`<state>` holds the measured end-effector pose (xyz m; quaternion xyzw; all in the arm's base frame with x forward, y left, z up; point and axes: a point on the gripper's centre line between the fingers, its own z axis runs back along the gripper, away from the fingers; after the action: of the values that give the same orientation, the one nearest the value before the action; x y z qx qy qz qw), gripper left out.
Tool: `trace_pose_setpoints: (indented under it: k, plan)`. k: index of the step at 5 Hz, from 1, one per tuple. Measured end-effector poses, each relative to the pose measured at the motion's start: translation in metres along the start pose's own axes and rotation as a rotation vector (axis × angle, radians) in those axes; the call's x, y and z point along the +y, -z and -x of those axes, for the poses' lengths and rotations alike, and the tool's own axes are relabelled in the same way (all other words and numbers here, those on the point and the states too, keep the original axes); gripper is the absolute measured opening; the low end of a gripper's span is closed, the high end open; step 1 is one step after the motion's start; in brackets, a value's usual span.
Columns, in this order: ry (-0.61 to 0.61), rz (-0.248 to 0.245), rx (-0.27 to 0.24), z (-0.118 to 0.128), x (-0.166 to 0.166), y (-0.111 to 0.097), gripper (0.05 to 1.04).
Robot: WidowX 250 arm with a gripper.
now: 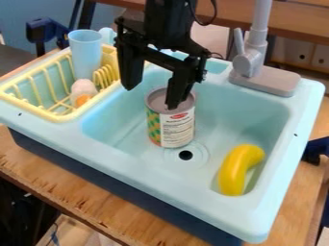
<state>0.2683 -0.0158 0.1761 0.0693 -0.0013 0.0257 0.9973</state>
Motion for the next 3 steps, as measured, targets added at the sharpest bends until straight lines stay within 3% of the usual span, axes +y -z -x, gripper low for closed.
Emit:
trace_pose_setpoints:
  k: [1,3]
  plan:
    - [0.003,-0.001,0.028,0.001,-0.002,0.007,1.001]
    - [-0.095,0.066,0.044,-0.005,0.035,0.004,1.001]
